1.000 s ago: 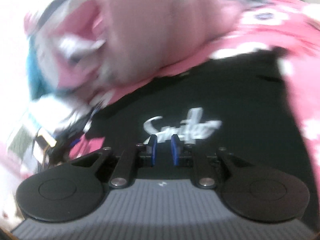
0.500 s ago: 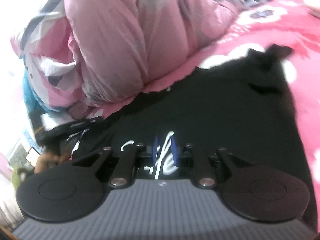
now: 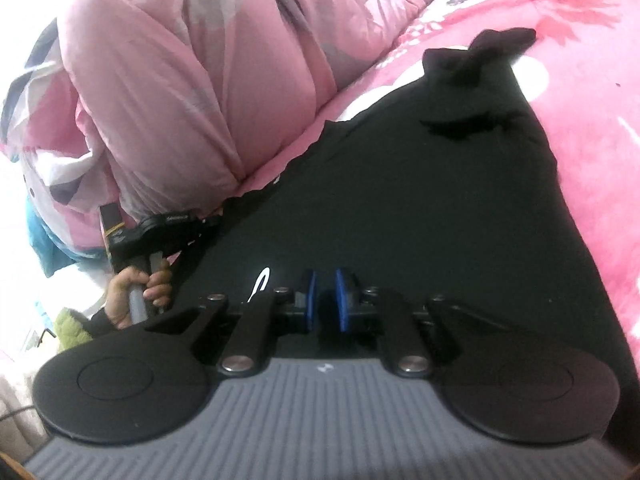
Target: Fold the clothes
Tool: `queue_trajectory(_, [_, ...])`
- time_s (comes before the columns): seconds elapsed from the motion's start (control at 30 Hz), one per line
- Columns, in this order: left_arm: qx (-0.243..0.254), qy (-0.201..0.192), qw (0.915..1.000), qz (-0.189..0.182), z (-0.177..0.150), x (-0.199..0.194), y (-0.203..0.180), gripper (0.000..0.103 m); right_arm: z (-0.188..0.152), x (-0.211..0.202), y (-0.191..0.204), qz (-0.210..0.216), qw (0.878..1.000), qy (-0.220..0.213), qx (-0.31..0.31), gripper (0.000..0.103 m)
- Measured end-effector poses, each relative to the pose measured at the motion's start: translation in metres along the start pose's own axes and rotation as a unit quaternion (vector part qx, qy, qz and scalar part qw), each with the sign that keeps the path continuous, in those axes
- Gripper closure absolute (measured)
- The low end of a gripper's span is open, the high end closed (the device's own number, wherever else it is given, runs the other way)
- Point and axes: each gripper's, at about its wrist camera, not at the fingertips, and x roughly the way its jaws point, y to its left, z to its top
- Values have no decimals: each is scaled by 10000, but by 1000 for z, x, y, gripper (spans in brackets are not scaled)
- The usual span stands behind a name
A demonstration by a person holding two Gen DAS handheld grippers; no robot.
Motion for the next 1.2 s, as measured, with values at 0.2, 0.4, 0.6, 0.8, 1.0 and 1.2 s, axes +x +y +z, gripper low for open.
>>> queue_trajectory(0.2, [571, -469, 9951, 662, -31, -46, -32, 48, 3, 0, -1, 4, 9999, 129, 93, 91])
queue_trajectory(0.4, [1324, -638, 9884, 377, -53, -99, -73, 31, 39, -33, -8, -230, 9997, -53, 77, 82])
queue_trajectory(0.6, [1768, -236, 9838, -177, -60, -96, -148, 32, 91, -49, -22, -934, 9935, -413, -507, 73])
queue_trajectory(0.8, [2058, 62, 9736, -983, -83, -81, -229, 45, 135, -22, -66, -1111, 9924, -522, 123, 66])
queue_trajectory(1.0, [2097, 730, 9560, -1919, -101, -58, -295, 58, 173, 6, -134, -814, 9827, -462, 1598, 67])
queue_trajectory(1.2, [2289, 886, 9489, -1982, -122, -43, -335, 76, 188, 13, -148, -702, 9802, -505, 1781, 81])
